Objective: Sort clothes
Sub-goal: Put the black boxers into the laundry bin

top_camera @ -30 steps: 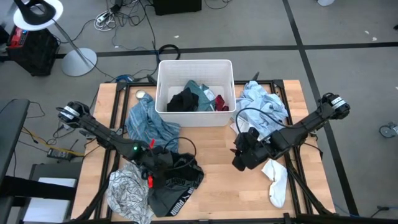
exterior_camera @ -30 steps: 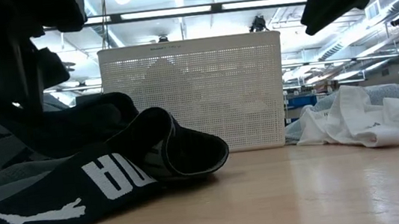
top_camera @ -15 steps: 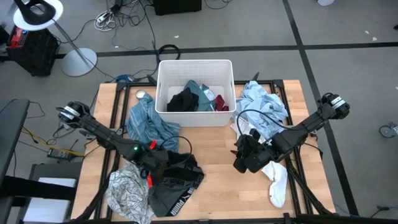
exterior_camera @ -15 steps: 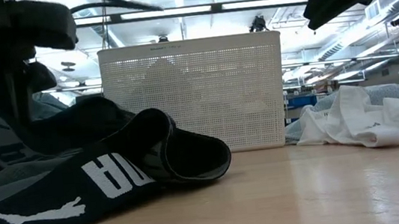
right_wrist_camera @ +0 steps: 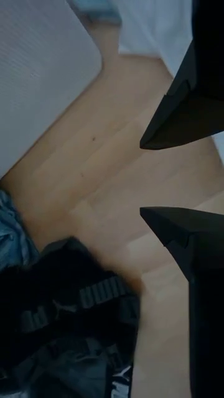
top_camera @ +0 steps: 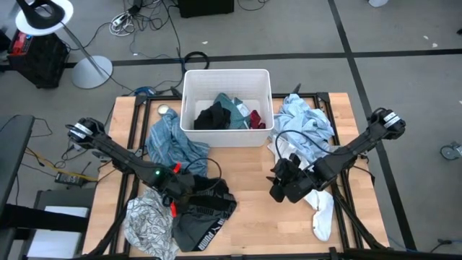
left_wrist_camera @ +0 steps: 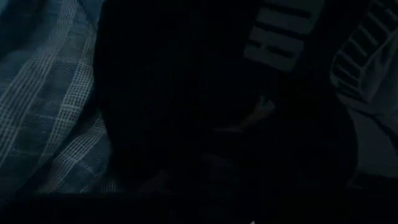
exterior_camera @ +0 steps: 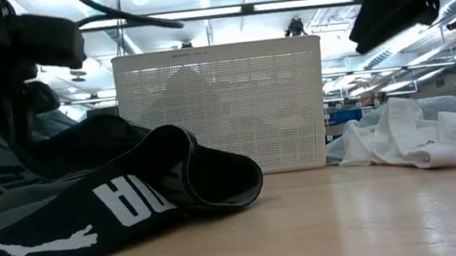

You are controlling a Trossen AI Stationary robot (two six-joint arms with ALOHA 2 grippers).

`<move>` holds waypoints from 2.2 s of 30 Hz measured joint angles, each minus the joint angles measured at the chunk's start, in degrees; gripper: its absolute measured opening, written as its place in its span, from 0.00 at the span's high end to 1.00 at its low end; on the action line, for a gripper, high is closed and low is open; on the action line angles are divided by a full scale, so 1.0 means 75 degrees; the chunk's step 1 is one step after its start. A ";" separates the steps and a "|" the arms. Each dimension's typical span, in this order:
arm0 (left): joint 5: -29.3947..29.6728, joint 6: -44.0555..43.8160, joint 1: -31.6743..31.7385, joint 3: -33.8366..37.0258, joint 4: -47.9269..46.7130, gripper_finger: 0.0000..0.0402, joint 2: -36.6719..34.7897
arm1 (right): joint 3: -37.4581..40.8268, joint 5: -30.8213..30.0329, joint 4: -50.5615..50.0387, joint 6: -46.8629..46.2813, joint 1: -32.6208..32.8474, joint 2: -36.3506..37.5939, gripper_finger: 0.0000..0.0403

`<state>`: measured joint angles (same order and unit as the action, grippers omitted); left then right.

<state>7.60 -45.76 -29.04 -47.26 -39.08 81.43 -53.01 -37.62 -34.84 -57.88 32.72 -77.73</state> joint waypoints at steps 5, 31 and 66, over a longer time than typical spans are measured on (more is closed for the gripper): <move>0.0423 -0.0312 -0.0001 0.0250 0.0030 0.88 0.0001 | 0.0924 0.0042 0.1287 -0.0401 0.0146 -0.0003 0.60; 0.1794 0.1865 0.0081 -0.2642 -0.0875 0.96 -0.0017 | 0.1355 0.0367 0.2132 -0.0257 0.0223 0.0000 0.60; -0.0029 0.1220 0.0299 0.0658 0.3035 0.58 0.0361 | 0.1352 0.0366 0.2121 -0.0133 0.0220 0.0006 0.62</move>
<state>7.38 -36.61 -26.79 -42.33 -16.32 84.13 -42.87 -34.87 -18.93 -58.87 34.37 -77.69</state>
